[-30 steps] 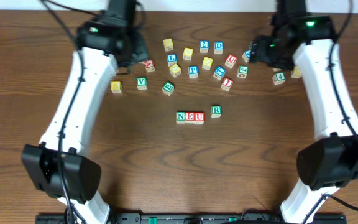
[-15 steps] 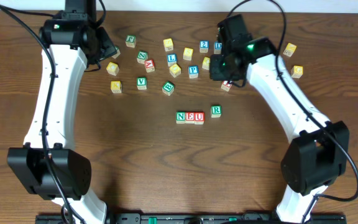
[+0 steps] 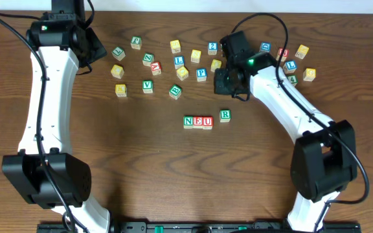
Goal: Spell out NEURIPS
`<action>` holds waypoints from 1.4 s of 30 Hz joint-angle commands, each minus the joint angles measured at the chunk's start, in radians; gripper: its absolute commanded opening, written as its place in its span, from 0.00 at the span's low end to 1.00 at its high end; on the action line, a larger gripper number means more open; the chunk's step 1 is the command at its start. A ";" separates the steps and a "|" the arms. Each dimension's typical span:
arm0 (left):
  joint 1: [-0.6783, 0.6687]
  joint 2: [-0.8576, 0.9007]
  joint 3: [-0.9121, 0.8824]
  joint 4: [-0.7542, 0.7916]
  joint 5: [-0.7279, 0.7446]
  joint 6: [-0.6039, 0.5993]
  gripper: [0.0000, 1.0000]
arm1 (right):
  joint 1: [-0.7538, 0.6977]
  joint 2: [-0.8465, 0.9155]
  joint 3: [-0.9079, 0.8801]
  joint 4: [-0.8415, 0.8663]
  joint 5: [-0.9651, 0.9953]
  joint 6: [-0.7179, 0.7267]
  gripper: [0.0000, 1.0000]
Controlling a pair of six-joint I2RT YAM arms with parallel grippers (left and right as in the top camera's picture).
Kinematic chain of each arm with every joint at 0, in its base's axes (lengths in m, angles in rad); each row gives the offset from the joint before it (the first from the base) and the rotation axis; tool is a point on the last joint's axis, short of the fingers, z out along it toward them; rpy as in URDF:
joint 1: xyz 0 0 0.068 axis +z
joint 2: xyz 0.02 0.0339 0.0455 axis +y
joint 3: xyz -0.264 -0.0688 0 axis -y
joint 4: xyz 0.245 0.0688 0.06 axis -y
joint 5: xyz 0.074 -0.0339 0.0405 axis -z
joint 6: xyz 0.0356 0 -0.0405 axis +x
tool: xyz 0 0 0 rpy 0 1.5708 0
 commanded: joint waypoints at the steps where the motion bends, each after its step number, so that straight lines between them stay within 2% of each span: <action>1: 0.002 -0.002 0.006 -0.006 -0.016 0.006 0.59 | 0.008 0.033 -0.020 -0.006 0.001 0.024 0.01; 17: 0.002 0.016 -0.004 -0.006 -0.016 0.006 0.59 | 0.013 0.114 -0.046 -0.056 -0.006 0.072 0.01; 27: 0.002 0.019 -0.004 -0.006 -0.016 0.006 0.59 | 0.014 0.116 -0.047 -0.115 -0.006 0.072 0.01; 42: 0.002 0.019 -0.004 -0.006 -0.016 0.006 0.59 | 0.047 0.116 -0.047 -0.114 -0.054 0.068 0.01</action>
